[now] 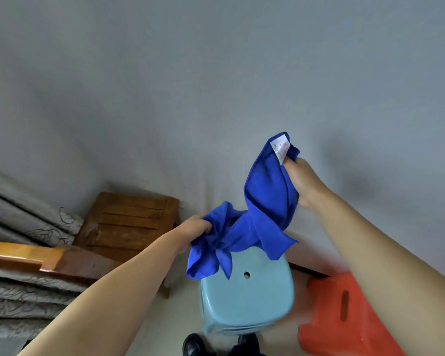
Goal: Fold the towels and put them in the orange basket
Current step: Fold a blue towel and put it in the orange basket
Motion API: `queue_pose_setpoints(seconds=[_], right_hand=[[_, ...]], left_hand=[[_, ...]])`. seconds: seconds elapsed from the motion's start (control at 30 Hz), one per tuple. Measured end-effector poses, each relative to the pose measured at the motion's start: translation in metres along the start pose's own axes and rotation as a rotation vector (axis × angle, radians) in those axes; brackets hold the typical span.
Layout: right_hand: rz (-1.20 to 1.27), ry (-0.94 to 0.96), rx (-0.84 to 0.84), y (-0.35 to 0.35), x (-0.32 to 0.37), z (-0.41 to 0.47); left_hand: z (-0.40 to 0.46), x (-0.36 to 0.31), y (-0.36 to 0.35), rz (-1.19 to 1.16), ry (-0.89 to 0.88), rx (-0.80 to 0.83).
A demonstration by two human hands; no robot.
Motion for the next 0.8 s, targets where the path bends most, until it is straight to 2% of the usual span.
queue_pose_setpoints(seconds=[0.07,0.17,0.23,0.3,0.4,0.53,0.6,0.67,0.8], right_hand=[[0.110,-0.038,0.078,-0.011,0.013,-0.001],[0.286,-0.038,0.092,-0.028,0.034,-0.007],[0.483,-0.047,0.100,-0.038,0.044,-0.009],[0.708,-0.049,0.153,-0.047,0.056,-0.012],[0.956,0.001,0.244,-0.053,0.081,-0.021],[0.964,0.190,0.110,-0.035,0.111,-0.025],[0.971,0.222,0.124,-0.026,0.106,-0.018],[0.932,0.182,0.139,-0.018,0.081,-0.004],[0.734,-0.027,0.133,-0.010,-0.001,0.017]], left_hand=[[-0.002,-0.007,-0.002,0.156,-0.060,-0.017],[-0.016,-0.038,-0.025,0.355,-0.279,0.050],[-0.026,-0.049,-0.051,0.539,-0.416,0.130],[-0.029,-0.045,-0.071,0.585,-0.471,0.151],[-0.033,-0.030,-0.088,0.381,-0.473,0.209],[-0.037,-0.023,-0.092,-0.086,-0.325,0.258],[-0.039,-0.030,-0.088,-0.288,-0.249,0.237],[-0.042,-0.040,-0.085,-0.389,-0.210,0.245],[-0.050,-0.062,-0.082,-0.539,-0.181,0.286]])
Point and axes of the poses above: each hand's wrist, its own z-axis towards the middle knuckle, its own y-axis out of the back of the hand, x = y × z, the point moved 6 cm from there along z, towards the middle knuckle, and after that the axes turned 2 degrees about x, right-handed, at the moved point
